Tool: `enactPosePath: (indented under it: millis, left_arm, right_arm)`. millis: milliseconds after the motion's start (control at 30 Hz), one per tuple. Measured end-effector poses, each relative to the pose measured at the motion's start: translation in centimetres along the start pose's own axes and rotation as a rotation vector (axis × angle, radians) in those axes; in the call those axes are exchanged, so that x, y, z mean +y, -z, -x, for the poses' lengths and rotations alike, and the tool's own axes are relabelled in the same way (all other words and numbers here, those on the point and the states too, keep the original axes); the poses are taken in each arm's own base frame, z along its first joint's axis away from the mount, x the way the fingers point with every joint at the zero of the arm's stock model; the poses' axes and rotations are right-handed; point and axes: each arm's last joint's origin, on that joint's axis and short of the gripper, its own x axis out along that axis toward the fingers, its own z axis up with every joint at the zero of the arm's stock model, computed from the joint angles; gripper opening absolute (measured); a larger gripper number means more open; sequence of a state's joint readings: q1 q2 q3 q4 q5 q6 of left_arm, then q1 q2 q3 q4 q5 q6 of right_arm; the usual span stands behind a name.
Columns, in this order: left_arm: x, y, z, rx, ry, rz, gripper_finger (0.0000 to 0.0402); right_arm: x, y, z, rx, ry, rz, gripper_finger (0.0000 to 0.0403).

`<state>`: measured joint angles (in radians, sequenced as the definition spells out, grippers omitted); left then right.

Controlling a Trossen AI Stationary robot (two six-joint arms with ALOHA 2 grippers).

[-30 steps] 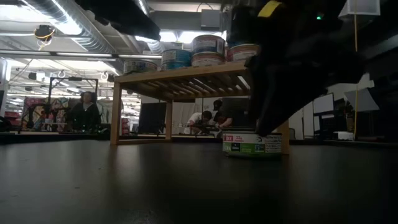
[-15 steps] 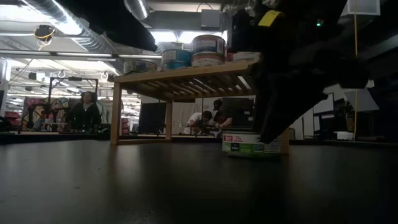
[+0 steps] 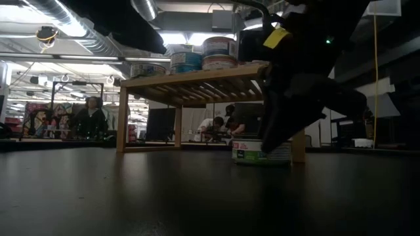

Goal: Stack canned seafood by type on shelf
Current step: Stack the green tuna can on top of the green tuna can on the shelf

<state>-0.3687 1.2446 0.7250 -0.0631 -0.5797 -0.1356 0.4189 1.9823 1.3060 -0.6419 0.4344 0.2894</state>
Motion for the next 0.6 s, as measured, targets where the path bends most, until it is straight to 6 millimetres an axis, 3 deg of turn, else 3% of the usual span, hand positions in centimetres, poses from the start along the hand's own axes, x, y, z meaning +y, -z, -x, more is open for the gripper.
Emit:
enactPosePath:
  millis: [400, 600]
  left_arm:
    - [-1.0, 0.1, 0.6, -0.008, 0.039, -0.008, 0.0263]
    - [-1.9, 0.2, 1.2, -0.015, 0.078, -0.021, 0.0263]
  right_arm:
    - [-0.1, 0.0, 0.0, -0.004, 0.023, 0.000, 0.0012]
    - [-0.1, 0.0, 0.0, -0.007, 0.025, -0.003, 0.0008]
